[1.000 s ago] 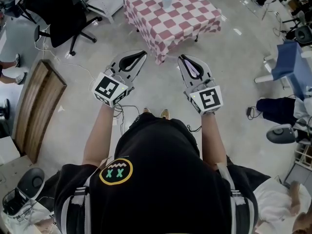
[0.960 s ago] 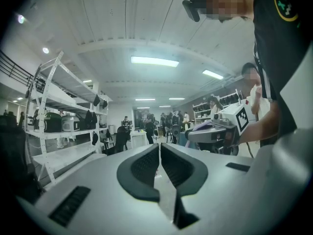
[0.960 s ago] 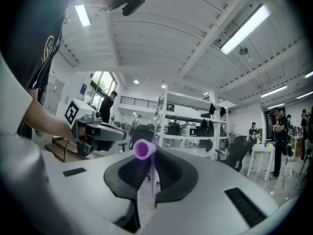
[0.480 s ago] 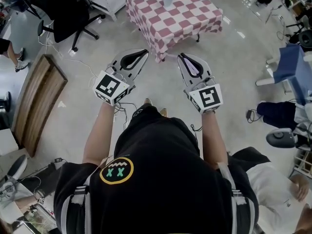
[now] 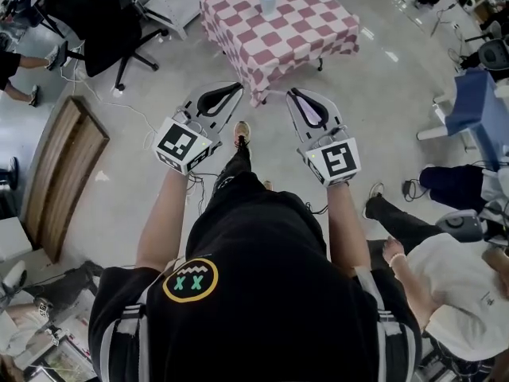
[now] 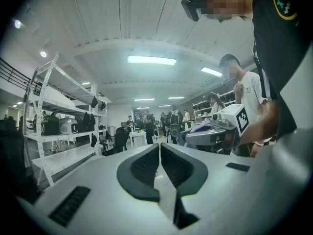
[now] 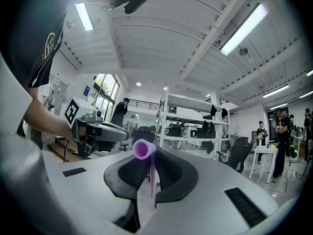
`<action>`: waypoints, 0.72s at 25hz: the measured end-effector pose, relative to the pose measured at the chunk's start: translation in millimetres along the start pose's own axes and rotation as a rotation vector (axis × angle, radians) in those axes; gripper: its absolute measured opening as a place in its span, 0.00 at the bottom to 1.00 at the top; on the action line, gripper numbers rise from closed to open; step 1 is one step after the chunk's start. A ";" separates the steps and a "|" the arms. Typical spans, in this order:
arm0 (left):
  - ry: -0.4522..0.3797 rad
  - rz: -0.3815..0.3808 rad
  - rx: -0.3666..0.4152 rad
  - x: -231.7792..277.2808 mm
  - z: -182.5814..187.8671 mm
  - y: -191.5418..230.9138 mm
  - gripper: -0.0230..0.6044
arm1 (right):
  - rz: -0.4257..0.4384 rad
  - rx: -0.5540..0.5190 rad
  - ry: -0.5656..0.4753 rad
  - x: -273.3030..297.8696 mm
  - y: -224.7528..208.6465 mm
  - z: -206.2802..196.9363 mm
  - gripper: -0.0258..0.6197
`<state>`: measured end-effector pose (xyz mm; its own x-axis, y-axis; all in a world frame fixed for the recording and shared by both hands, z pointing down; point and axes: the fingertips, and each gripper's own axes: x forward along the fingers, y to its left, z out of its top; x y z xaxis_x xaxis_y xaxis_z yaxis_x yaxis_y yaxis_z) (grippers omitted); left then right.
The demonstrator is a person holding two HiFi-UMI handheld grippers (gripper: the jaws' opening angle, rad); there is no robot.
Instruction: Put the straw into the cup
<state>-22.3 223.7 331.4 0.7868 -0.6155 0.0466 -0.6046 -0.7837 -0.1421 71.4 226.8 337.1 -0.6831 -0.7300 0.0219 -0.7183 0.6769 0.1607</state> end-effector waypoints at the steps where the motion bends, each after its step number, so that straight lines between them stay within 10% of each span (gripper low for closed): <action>1: -0.001 -0.003 -0.001 4.3 -0.7 2.7 0.08 | -0.002 -0.002 0.002 2.5 -3.9 -1.1 0.12; 18: -0.009 -0.025 -0.042 88.3 -36.4 111.0 0.08 | -0.035 -0.001 0.048 100.8 -91.6 -38.3 0.12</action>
<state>-24.4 79.3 355.8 0.8027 -0.5950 0.0405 -0.5893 -0.8018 -0.0993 73.4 87.6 362.3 -0.6502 -0.7571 0.0635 -0.7417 0.6506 0.1631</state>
